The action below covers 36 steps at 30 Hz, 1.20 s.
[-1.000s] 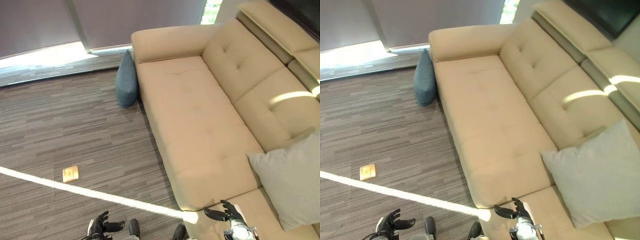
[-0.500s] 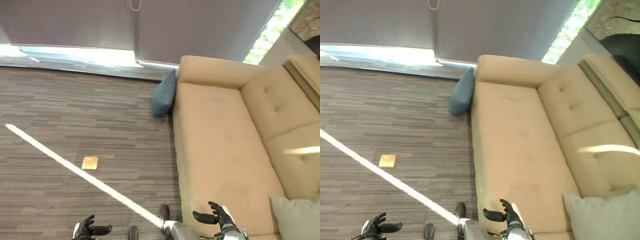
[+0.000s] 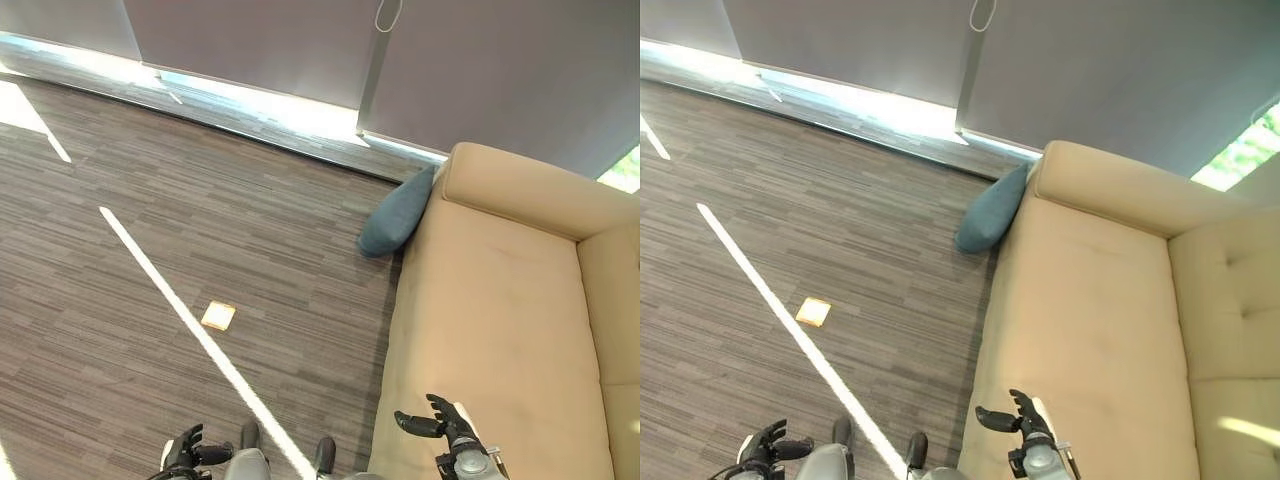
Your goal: Pick up all the scattered cushions and arrange them neatly on the sofa.
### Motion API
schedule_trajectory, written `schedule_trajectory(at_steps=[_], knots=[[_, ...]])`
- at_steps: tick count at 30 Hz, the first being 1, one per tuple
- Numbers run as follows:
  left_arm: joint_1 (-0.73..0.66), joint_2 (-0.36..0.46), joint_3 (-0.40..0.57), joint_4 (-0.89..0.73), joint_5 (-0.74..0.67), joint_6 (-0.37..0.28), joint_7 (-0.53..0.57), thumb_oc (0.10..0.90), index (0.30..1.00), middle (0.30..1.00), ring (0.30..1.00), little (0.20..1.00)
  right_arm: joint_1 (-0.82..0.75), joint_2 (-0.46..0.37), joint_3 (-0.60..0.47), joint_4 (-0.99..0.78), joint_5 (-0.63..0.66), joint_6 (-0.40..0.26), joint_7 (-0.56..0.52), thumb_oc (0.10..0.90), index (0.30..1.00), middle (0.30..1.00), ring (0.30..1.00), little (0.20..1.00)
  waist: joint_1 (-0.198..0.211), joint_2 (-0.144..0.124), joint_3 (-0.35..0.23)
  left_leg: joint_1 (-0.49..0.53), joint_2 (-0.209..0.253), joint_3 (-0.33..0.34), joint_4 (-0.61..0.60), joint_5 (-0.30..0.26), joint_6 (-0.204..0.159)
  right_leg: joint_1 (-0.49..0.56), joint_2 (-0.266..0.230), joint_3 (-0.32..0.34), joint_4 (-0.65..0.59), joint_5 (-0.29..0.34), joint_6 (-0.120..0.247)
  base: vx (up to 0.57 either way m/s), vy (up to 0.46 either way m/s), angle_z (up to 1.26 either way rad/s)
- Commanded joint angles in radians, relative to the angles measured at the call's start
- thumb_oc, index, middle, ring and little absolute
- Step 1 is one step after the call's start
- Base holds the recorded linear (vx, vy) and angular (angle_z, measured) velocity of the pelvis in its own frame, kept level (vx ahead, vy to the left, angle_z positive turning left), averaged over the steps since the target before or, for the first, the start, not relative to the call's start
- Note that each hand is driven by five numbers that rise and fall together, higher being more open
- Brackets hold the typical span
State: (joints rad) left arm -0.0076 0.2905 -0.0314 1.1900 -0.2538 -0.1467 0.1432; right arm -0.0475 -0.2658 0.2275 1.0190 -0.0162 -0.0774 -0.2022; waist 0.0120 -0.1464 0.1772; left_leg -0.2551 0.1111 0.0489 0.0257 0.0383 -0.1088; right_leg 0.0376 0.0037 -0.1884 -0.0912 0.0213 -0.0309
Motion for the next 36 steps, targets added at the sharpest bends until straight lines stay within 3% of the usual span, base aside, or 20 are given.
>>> schedule_trajectory(at_steps=[1,3,5,9,14,15,18,20,22,25,26,28,29,30,32,33,35,36], knots=[[0.018,0.044,-0.007,-0.011,0.023,-0.022,0.004,0.8,0.9,0.9,0.9,0.9,0.034,-0.021,-0.021,-0.028,-0.005,-0.031,-0.029,0.8,0.9,0.9,0.9,0.9,-0.018,-0.03,-0.065,0.033,-0.07,-0.004,0.077,-0.056,0.049,-0.027,-0.071,0.071,0.172,-0.15,0.135,0.25,0.296,-0.36],[0.019,0.046,-0.003,-0.009,0.026,-0.02,0.006,0.8,0.9,0.9,0.9,0.9,0.028,-0.018,-0.016,-0.031,-0.015,-0.025,-0.026,0.8,0.9,0.9,0.9,0.9,-0.014,-0.031,-0.066,0.047,-0.08,-0.001,0.067,-0.062,0.059,-0.037,-0.082,0.077,0.215,-0.14,0.145,0.13,0.201,-0.29],[0.006,0.065,0.003,-0.024,0.019,-0.017,0.003,0.8,0.9,0.9,0.9,0.9,0.011,-0.004,0.0,-0.047,-0.02,-0.023,-0.014,0.8,0.9,0.9,0.9,0.9,-0.019,-0.026,-0.049,0.097,-0.084,0.018,0.045,-0.072,0.084,-0.12,-0.106,0.089,0.41,-0.072,0.172,0.17,0.294,-0.04],[-0.001,0.081,0.0,-0.023,0.034,-0.019,0.005,0.8,0.9,0.9,0.9,0.9,0.011,0.011,0.001,-0.057,-0.017,-0.026,-0.011,0.8,0.9,0.9,0.9,0.9,-0.027,-0.016,-0.048,0.155,-0.079,0.043,0.017,-0.093,0.094,-0.162,-0.131,0.057,0.48,-0.04,0.182,0.17,0.162,-0.1],[-0.004,0.074,-0.006,-0.021,0.03,-0.016,-0.002,0.8,0.9,0.9,0.9,0.9,0.004,0.005,0.001,-0.044,-0.003,-0.023,-0.006,0.8,0.9,0.9,0.9,0.9,-0.06,-0.006,-0.048,0.242,-0.109,0.025,-0.02,-0.127,0.101,-0.232,-0.066,0.052,0.324,-0.048,0.165,0.29,0.107,0.02],[-0.01,0.069,-0.009,-0.007,0.039,-0.013,-0.005,0.8,0.9,0.9,0.9,0.9,0.004,0.002,0.003,-0.036,-0.005,-0.021,-0.005,0.8,0.9,0.9,0.9,0.9,-0.076,-0.012,-0.045,0.271,-0.133,0.011,-0.031,-0.141,0.103,-0.265,-0.052,0.042,0.228,-0.019,0.175,0.29,0.056,-0.18],[-0.025,0.059,-0.017,0.002,0.054,-0.017,-0.007,0.8,0.9,0.9,0.9,0.9,0.001,-0.004,0.006,-0.023,-0.015,-0.018,-0.005,0.8,0.9,0.9,0.9,0.9,-0.098,-0.01,-0.028,0.313,-0.156,-0.018,-0.013,-0.181,0.099,-0.296,-0.041,0.02,0.142,0.023,0.194,0.3,0.049,0.13],[-0.027,0.056,-0.02,0.004,0.06,-0.017,-0.012,0.8,0.9,0.9,0.9,0.9,0.004,-0.008,0.003,-0.021,-0.02,-0.016,-0.004,0.8,0.9,0.9,0.9,0.9,-0.106,-0.007,-0.026,0.324,-0.161,-0.025,-0.008,-0.191,0.097,-0.305,-0.04,0.02,0.14,0.024,0.196,0.28,0.033,0.45],[-0.017,0.043,-0.029,0.008,0.082,-0.02,-0.015,0.8,0.9,0.9,0.9,0.9,0.026,-0.012,-0.007,-0.004,-0.016,-0.018,-0.003,0.8,0.9,0.9,0.9,0.9,-0.12,-0.008,-0.047,0.36,-0.181,-0.038,0.007,-0.23,0.092,-0.274,-0.035,0.05,0.128,0.036,0.175,0.35,-0.004,0.56],[0.003,0.032,-0.027,0.017,0.084,-0.015,-0.021,0.8,0.9,0.9,0.9,0.9,0.05,-0.011,-0.015,0.002,-0.014,-0.02,0.001,0.8,0.9,0.9,0.9,0.9,-0.134,0.007,-0.074,0.38,-0.159,-0.038,0.071,-0.224,0.056,-0.233,-0.03,0.039,0.124,0.028,0.153,0.27,-0.048,0.66],[0.004,0.031,-0.027,0.017,0.084,-0.015,-0.021,0.8,0.9,0.9,0.9,0.9,0.051,-0.011,-0.015,0.002,-0.014,-0.02,0.001,0.8,0.9,0.9,0.9,0.9,-0.134,0.008,-0.073,0.381,-0.158,-0.039,0.072,-0.225,0.055,-0.231,-0.029,0.037,0.123,0.028,0.153,0.18,-0.052,0.44],[0.012,0.027,-0.026,0.011,0.082,-0.012,-0.021,0.8,0.9,0.9,0.9,0.9,0.052,-0.014,-0.016,0.005,-0.013,-0.022,0.004,0.8,0.9,0.9,0.9,0.9,-0.135,0.009,-0.076,0.338,-0.142,-0.024,0.225,-0.167,0.013,-0.187,-0.019,0.043,0.103,0.021,0.134,0.13,-0.054,0.32],[0.012,0.027,-0.026,0.011,0.082,-0.012,-0.021,0.8,0.9,0.9,0.9,0.9,0.052,-0.014,-0.016,0.005,-0.013,-0.022,0.004,0.8,0.9,0.9,0.9,0.9,-0.136,0.009,-0.076,0.337,-0.142,-0.024,0.225,-0.167,0.013,-0.187,-0.019,0.043,0.103,0.021,0.134,0.15,-0.09,0.05],[0.007,0.025,-0.02,-0.004,0.056,-0.01,-0.016,0.8,0.9,0.9,0.9,0.9,0.043,-0.019,-0.015,0.009,0.004,-0.021,0.0,0.8,0.9,0.9,0.9,0.9,-0.113,-0.018,-0.058,0.218,-0.118,0.017,0.443,-0.111,-0.008,-0.128,-0.03,0.051,0.079,-0.001,0.106,0.16,-0.08,-0.06],[0.006,0.024,-0.02,-0.007,0.049,-0.009,-0.017,0.8,0.9,0.9,0.9,0.9,0.043,-0.02,-0.014,0.014,0.008,-0.019,0.0,0.8,0.9,0.9,0.9,0.9,-0.106,-0.023,-0.056,0.191,-0.106,0.035,0.456,-0.12,0.002,-0.116,-0.031,0.054,0.076,-0.008,0.102,0.17,-0.047,-0.05],[0.005,0.025,-0.021,-0.01,0.038,-0.009,-0.018,0.8,0.9,0.9,0.9,0.9,0.04,-0.022,-0.009,0.018,0.012,-0.014,0.002,0.8,0.9,0.9,0.9,0.9,-0.088,-0.039,-0.054,0.138,-0.102,0.056,0.418,-0.161,0.032,-0.093,-0.044,0.061,0.068,-0.021,0.108,0.2,0.002,-0.03],[0.003,0.025,-0.024,-0.013,0.036,-0.01,-0.018,0.8,0.9,0.9,0.9,0.9,0.036,-0.02,0.0,0.033,0.01,-0.011,0.002,0.8,0.9,0.9,0.9,0.9,-0.075,-0.045,-0.054,0.102,-0.099,0.059,0.334,-0.192,0.049,-0.075,-0.049,0.072,0.057,-0.04,0.117,0.26,0.042,-0.02],[0.005,0.026,-0.024,-0.014,0.035,-0.009,-0.018,0.8,0.9,0.9,0.9,0.9,0.037,-0.021,-0.001,0.038,0.009,-0.009,0.001,0.8,0.9,0.9,0.9,0.9,-0.068,-0.04,-0.053,0.083,-0.087,0.06,0.265,-0.161,0.047,-0.06,-0.046,0.075,0.052,-0.052,0.121,0.32,0.13,-0.14]])
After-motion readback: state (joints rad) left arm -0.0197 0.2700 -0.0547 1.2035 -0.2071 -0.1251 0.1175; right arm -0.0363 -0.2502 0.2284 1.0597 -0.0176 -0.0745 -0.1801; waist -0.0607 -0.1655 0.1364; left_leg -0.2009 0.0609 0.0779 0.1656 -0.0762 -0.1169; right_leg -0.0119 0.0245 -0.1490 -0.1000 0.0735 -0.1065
